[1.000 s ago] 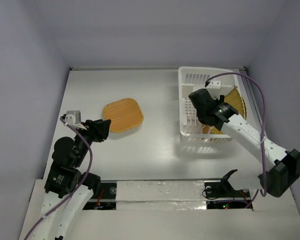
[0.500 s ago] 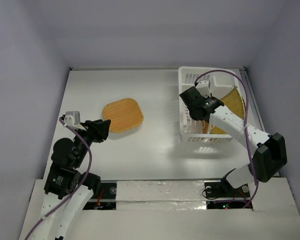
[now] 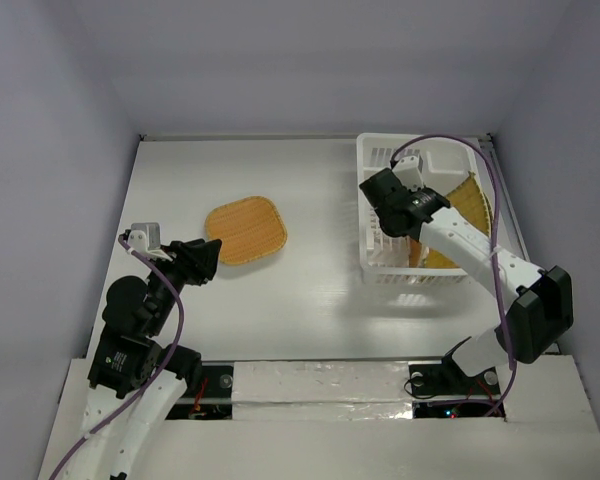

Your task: Unload the plates from the dish rack

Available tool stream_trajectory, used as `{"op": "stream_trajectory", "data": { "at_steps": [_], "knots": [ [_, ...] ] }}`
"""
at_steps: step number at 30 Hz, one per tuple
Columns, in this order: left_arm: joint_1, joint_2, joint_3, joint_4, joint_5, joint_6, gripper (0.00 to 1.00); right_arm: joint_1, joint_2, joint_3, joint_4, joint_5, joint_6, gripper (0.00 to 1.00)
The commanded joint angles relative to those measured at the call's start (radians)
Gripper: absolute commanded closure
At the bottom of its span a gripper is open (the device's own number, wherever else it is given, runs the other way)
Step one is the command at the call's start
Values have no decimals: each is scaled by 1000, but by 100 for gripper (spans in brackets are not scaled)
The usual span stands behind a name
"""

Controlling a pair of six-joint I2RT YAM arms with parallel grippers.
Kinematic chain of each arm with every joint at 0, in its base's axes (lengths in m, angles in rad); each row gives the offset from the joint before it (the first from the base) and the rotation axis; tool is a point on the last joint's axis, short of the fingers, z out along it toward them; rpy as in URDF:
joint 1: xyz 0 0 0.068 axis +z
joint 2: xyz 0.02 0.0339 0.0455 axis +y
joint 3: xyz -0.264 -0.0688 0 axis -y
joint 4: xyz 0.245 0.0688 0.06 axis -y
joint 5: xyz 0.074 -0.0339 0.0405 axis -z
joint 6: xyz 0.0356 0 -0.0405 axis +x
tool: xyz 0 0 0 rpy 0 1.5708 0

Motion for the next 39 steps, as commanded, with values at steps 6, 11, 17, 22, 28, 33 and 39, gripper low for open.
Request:
{"op": "stream_trajectory", "data": {
  "at_steps": [6, 11, 17, 22, 28, 33, 39],
  "knots": [
    [5, -12, 10, 42, 9, 1, 58, 21, -35, 129, -40, 141, -49, 100],
    [5, -10, 10, 42, 10, 1, 58, 30, -52, 187, -77, 173, -40, 100],
    [-4, -4, 10, 43, 12, 1, 58, 39, -115, 280, -114, 208, 0, 100],
    [-4, -1, 9, 45, 12, 1, 58, 80, -211, 299, 7, 190, 17, 100],
    [-4, 4, 9, 43, 9, 1, 58, 116, -380, 89, 485, -213, 28, 100],
    [-4, 4, 10, 42, 4, 1, 58, 116, -314, -49, 840, -632, 247, 100],
    [-4, 8, 12, 39, -2, -2, 58, 137, -35, -85, 1170, -881, 521, 100]
  ]
}}
